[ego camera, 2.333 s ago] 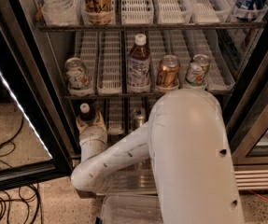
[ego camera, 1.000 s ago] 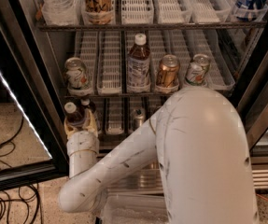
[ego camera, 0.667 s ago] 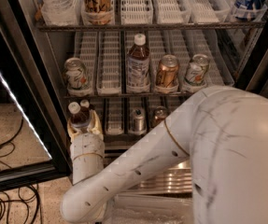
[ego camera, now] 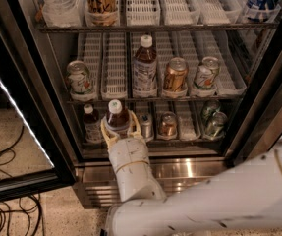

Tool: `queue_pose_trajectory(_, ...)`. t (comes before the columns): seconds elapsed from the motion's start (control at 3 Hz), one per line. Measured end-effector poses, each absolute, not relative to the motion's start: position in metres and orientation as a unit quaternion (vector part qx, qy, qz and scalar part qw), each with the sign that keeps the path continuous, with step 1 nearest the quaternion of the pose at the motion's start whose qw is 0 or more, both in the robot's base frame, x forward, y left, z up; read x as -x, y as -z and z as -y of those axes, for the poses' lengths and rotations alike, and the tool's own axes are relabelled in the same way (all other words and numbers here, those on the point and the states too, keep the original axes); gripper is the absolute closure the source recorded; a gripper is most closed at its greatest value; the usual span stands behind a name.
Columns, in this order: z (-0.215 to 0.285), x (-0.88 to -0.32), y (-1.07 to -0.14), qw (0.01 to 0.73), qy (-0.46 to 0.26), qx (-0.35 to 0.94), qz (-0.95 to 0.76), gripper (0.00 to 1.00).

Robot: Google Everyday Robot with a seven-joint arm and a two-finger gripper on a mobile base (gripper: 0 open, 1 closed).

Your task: Pick blue plastic bottle from bottom shelf of fridge

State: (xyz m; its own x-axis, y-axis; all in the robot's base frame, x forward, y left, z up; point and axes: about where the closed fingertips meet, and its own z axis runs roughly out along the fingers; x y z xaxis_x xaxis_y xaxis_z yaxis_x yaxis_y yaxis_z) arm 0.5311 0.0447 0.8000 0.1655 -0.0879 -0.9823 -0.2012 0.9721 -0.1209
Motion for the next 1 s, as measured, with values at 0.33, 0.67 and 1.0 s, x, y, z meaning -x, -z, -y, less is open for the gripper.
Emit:
queue_pose_trajectory(0.33, 0.006, -0.536, -0.813, 0.753, -0.066, 0.12, -0.644, 1.0)
queue_pose_trajectory(0.67, 0.042, -0.549, -0.804, 0.728, -0.102, 0.127, -0.666, 1.0)
queue_pose_trajectory(1.0, 0.069, -0.565, -0.781, 0.687, -0.138, 0.127, -0.702, 1.0)
